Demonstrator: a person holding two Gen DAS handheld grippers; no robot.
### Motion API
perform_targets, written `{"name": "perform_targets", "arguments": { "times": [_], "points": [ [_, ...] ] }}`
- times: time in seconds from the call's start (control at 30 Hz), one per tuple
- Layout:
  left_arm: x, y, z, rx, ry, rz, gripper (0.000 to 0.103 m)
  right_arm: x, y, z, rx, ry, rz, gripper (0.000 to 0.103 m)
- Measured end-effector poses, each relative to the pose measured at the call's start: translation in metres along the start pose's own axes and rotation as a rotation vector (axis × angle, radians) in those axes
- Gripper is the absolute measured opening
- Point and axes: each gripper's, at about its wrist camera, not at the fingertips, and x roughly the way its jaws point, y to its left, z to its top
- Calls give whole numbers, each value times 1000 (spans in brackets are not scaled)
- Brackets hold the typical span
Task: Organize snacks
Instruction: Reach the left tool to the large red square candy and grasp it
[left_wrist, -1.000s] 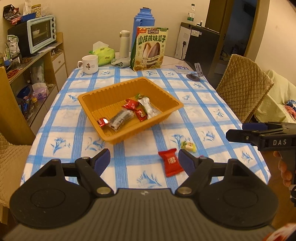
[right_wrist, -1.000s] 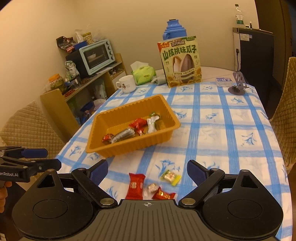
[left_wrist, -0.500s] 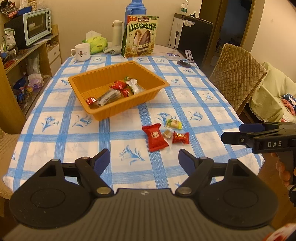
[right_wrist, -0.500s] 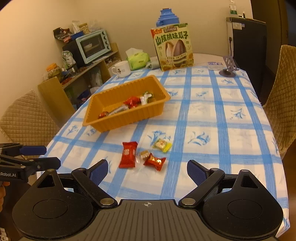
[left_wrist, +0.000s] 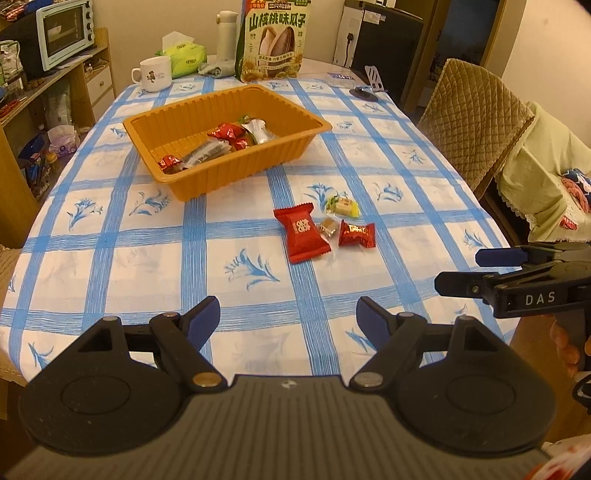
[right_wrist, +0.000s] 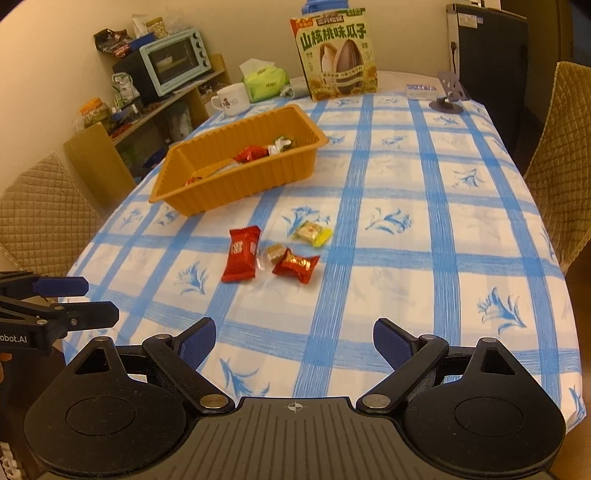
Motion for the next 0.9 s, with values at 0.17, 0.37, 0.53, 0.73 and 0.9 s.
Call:
{"name": "perform_targets", "arguments": {
  "times": [0.17,0.37,0.53,0.73,0.9],
  "points": [
    [14,-4,-2,23,28,-7,79,10,-2,-6,6,22,-14,92],
    [32,-9,0,54,56,-21,79,21,-6,-8,2,32,-36,92],
    [48,-12,6,72,67,-33,77,31,-9,-5,0,37,-49,92],
    [66,-13,17,82,69,-48,74,41,-14,3,-1,29,-62,91],
    [80,-10,28,74,68,-59,73,50,-18,10,6,25,-72,91]
  ]
}}
